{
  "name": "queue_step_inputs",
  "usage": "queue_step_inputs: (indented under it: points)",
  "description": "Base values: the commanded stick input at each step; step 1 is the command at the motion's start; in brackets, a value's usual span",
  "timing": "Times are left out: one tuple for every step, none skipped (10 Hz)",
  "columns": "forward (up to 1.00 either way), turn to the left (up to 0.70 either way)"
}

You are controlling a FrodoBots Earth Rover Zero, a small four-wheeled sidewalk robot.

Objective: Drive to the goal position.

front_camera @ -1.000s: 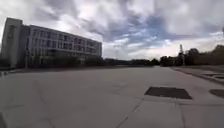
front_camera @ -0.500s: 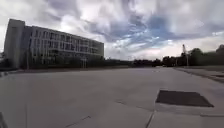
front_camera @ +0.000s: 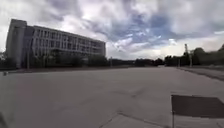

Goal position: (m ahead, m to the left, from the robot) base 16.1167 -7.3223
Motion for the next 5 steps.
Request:
queue_step_inputs:
  points:
    - [1.00, -0.23]
    - [1.00, -0.40]
    - [1.00, 0.07]
    - [1.00, 0.13]
    - [1.00, 0.13]
